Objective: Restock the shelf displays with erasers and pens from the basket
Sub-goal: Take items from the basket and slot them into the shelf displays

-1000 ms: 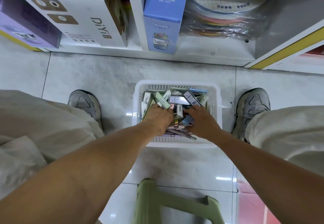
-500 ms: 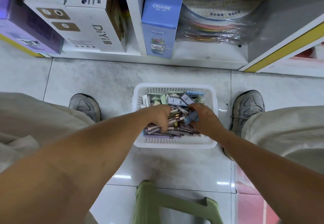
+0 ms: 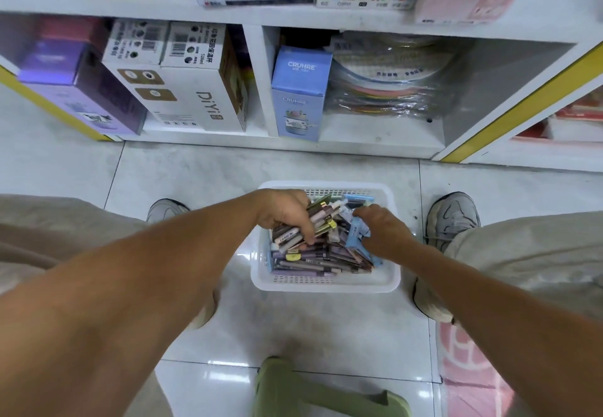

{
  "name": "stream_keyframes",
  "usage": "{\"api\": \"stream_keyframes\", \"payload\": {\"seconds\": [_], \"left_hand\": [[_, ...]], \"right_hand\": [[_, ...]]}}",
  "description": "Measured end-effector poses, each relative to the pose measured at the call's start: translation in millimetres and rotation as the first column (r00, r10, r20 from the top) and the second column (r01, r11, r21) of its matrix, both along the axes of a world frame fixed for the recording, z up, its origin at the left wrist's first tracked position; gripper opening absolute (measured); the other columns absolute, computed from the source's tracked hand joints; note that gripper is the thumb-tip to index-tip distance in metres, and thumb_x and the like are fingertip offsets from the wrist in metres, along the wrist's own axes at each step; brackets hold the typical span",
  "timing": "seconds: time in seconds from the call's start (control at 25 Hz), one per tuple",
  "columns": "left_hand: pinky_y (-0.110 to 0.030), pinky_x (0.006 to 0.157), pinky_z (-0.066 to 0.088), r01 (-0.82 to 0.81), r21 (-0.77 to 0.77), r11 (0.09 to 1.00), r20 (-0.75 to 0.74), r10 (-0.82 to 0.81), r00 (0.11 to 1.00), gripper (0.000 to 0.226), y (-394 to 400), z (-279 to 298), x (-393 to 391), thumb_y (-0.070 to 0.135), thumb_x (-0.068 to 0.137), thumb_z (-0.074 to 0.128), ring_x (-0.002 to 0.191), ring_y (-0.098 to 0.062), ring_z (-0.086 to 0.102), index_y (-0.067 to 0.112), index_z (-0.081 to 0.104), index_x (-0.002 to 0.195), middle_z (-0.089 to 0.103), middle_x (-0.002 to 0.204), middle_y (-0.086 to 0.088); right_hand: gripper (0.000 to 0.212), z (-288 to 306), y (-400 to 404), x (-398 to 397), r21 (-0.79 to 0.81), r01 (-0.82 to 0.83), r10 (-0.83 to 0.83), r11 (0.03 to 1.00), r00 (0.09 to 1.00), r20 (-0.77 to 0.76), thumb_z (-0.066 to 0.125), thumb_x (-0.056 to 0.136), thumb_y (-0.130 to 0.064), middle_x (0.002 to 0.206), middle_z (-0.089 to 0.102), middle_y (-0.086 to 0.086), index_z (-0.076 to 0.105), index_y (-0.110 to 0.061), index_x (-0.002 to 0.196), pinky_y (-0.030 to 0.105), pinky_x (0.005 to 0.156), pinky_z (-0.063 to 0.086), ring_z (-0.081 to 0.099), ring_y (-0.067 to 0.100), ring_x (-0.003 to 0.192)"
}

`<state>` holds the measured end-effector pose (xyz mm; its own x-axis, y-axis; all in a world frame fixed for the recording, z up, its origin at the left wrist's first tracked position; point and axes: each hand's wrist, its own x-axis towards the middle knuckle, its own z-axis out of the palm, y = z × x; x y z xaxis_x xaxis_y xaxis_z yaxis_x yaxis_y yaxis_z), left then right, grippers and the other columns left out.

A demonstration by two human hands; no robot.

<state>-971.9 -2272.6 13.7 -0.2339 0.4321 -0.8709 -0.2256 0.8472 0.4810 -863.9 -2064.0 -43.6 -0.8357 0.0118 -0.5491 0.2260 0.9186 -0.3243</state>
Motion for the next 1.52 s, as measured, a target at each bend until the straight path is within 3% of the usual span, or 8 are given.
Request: {"api": "stream_keyframes", "payload": {"seconds": [0.16, 0.28, 0.44, 0.56, 0.76, 1.08, 1.28, 1.52], "left_hand": [[-0.048, 0.086, 0.057, -0.122, 0.165, 0.979, 0.117, 0.103, 0.988, 0.031, -3.3, 56.3, -14.0, -0.005, 0.074, 0.077, 0.086, -0.032, 0.072, -0.004, 0.066, 0.102, 0.073, 0.093, -0.022], [-0.054, 0.087, 0.053, -0.193, 0.274, 0.942, 0.106, 0.17, 0.98, 0.033, -1.6, 108.1, -20.3, -0.008, 0.075, 0.075, 0.081, -0.034, 0.071, -0.004, 0.062, 0.106, 0.071, 0.09, -0.025], [-0.055, 0.078, 0.057, -0.224, 0.412, 0.883, 0.092, 0.204, 0.975, 0.026, 1.4, 174.1, -22.3, -0.008, 0.076, 0.074, 0.087, -0.036, 0.071, -0.001, 0.066, 0.1, 0.07, 0.093, -0.025], [-0.048, 0.069, 0.059, -0.266, 0.495, 0.827, 0.085, 0.258, 0.962, 0.027, 5.0, 218.3, -22.0, -0.007, 0.076, 0.072, 0.088, -0.037, 0.072, 0.002, 0.067, 0.101, 0.071, 0.091, -0.025], [-0.062, 0.095, 0.046, -0.355, 0.55, 0.756, 0.008, 0.42, 0.907, 0.046, 7.4, 270.8, -32.4, -0.004, 0.073, 0.074, 0.1, -0.044, 0.068, -0.007, 0.06, 0.117, 0.068, 0.107, -0.032], [-0.033, 0.055, 0.059, -0.612, 0.574, 0.544, 0.113, 0.687, 0.718, 0.008, 16.7, 323.2, -87.0, -0.006, 0.089, 0.056, 0.054, -0.021, 0.068, -0.005, 0.059, 0.082, 0.067, 0.066, -0.018], [-0.034, 0.06, 0.061, -0.691, 0.573, 0.441, 0.244, 0.713, 0.657, 0.005, 21.1, 315.8, -105.3, -0.007, 0.086, 0.059, 0.061, -0.024, 0.07, -0.002, 0.06, 0.088, 0.068, 0.071, -0.018], [-0.039, 0.06, 0.062, -0.762, 0.546, 0.348, 0.34, 0.74, 0.581, 0.018, 32.8, 309.9, -113.3, -0.008, 0.084, 0.063, 0.067, -0.032, 0.072, -0.003, 0.061, 0.101, 0.07, 0.081, -0.022]], "right_hand": [[0.038, 70.3, 4.3, -38.7, -0.362, 0.202, -0.148, 0.91, 0.974, 0.169, 0.071, 0.085, -0.004, 0.114, 0.071, 0.012, 0.065, -0.007, 0.122, 0.021, 0.072, 0.051, 0.067, 0.023, 0.097], [0.031, 151.5, 9.1, -58.5, -0.693, 0.45, -0.22, 0.563, 0.89, 0.399, 0.071, 0.086, 0.002, 0.11, 0.07, 0.026, 0.064, 0.001, 0.116, 0.029, 0.076, 0.058, 0.071, 0.028, 0.092], [0.043, 232.0, 14.9, -64.9, -0.829, 0.494, -0.212, 0.261, 0.867, 0.45, 0.072, 0.082, 0.001, 0.114, 0.067, 0.028, 0.058, 0.009, 0.123, 0.027, 0.078, 0.061, 0.073, 0.028, 0.092], [0.033, 275.3, 13.2, -69.1, -0.877, 0.423, -0.309, 0.226, 0.885, 0.347, 0.071, 0.078, 0.002, 0.104, 0.072, 0.024, 0.065, 0.007, 0.11, 0.024, 0.068, 0.061, 0.074, 0.026, 0.08], [0.024, 330.4, 16.1, -82.8, -0.878, 0.333, -0.464, 0.344, 0.873, 0.149, 0.066, 0.086, 0.009, 0.095, 0.073, 0.027, 0.066, 0.006, 0.11, 0.023, 0.056, 0.059, 0.072, 0.023, 0.065], [0.017, 403.6, 45.9, -135.2, -0.734, 0.136, -0.637, 0.666, 0.615, -0.464, 0.065, 0.089, 0.004, 0.084, 0.074, 0.011, 0.071, -0.011, 0.094, 0.025, 0.058, 0.056, 0.068, 0.018, 0.06], [0.019, 393.2, 49.5, -170.4, -0.264, 0.143, -0.299, 0.954, 0.529, -0.794, 0.067, 0.093, -0.014, 0.098, 0.071, -0.003, 0.071, -0.027, 0.107, 0.028, 0.075, 0.055, 0.068, 0.016, 0.084], [0.022, 376.1, 46.0, -185.6, 0.063, 0.042, 0.039, 0.997, 0.424, -0.905, 0.069, 0.091, -0.012, 0.104, 0.074, 0.007, 0.07, -0.018, 0.112, 0.035, 0.076, 0.051, 0.066, 0.032, 0.093]]}}
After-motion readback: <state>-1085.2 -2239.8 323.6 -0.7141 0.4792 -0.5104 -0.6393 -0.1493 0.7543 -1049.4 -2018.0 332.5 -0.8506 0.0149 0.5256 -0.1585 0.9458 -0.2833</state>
